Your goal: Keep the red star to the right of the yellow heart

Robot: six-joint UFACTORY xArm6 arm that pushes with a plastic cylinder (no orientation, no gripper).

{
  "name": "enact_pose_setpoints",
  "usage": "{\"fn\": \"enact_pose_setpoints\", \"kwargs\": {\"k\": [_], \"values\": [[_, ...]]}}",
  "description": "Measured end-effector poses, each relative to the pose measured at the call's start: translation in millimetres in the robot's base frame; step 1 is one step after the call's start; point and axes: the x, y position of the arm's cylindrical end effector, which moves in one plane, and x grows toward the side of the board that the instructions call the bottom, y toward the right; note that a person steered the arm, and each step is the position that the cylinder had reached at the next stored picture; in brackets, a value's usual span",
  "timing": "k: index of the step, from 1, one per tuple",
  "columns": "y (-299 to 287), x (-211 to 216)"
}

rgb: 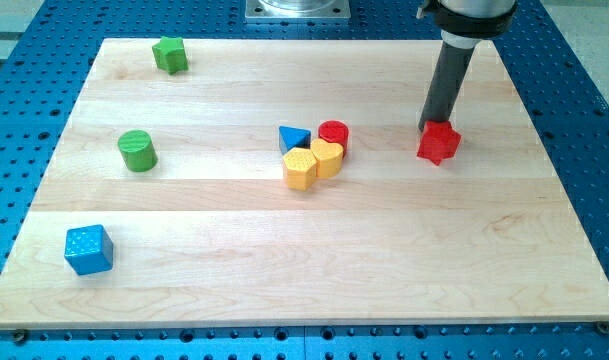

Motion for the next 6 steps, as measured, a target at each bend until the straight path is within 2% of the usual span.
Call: {"fn": "enact_pose_setpoints", "kwargs": {"k": [1, 2, 3, 4, 6], "values": [[50, 6], [27, 31], [-36, 51], [-12, 65], [-58, 63]]}}
